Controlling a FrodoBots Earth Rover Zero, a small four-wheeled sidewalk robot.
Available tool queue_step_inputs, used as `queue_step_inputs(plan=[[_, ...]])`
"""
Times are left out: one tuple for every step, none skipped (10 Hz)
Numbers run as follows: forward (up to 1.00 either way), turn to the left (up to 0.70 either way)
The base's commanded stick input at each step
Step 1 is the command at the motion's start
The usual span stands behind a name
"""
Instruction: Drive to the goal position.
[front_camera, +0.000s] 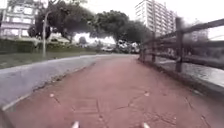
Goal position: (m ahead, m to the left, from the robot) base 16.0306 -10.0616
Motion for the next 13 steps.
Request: queue_step_inputs(plan=[[0.7, 0.0], [0.7, 0.0], [0.7, 0.0], [0.7, 0.0], [0.7, 0.0], [0.7, 0.0], [0.7, 0.0], [0.7, 0.0], [0.29, 0.0], [0.0, 0.0], [0.0, 0.0], [0.0, 0.0], [0.0, 0.0]])
